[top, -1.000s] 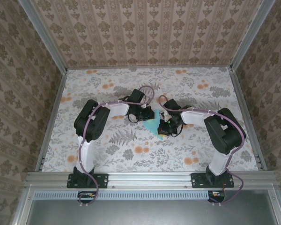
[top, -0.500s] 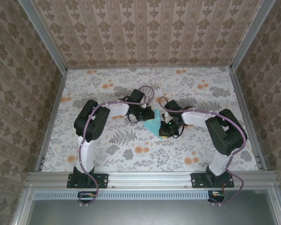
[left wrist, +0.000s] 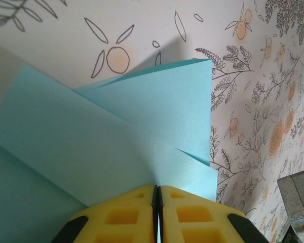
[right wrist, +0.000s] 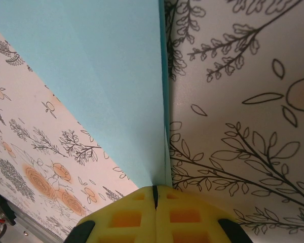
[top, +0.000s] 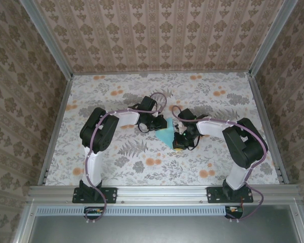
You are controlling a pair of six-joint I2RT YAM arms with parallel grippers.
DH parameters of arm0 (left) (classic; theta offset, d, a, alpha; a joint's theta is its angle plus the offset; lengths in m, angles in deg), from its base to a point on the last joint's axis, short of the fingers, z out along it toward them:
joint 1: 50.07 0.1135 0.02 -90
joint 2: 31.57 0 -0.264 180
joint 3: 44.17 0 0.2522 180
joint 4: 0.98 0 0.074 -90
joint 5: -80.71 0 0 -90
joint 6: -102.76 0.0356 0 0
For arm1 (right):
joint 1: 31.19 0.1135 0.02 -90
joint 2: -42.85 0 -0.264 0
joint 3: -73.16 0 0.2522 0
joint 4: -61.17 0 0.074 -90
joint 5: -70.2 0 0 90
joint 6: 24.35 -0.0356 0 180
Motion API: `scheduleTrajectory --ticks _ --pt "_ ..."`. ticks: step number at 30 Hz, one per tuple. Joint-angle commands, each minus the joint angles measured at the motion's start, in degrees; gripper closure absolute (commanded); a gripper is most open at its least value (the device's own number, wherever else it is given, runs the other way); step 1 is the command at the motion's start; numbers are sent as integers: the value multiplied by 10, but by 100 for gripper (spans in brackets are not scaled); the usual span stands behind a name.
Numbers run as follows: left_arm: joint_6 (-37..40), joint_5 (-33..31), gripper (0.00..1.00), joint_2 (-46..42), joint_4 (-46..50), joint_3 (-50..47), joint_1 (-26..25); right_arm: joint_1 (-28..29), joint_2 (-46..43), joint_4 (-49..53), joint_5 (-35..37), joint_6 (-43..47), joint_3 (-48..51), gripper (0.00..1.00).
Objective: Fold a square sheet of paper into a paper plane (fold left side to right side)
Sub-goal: Fourth fold the wing at the center of the table.
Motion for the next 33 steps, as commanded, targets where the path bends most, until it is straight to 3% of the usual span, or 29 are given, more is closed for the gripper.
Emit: scheduleTrajectory --ticks 1,13,19,23,28,33 --pt "5 -45 88 23 47 -16 15 11 -8 81 11 9 23 100" --pt "7 -29 87 15 50 -5 15 11 -19 54 2 1 25 100" --pt "-1 23 76 -15 27 13 19 6 -70 -7 -6 -11 17 100" --pt "-14 66 66 -59 -6 19 32 -17 -133 -31 11 -4 18 86" --pt "-12 58 57 -118 -2 2 48 -59 -173 -55 36 16 27 67" --pt "-18 44 57 -154 -2 -56 54 -69 -192 -117 51 11 48 52"
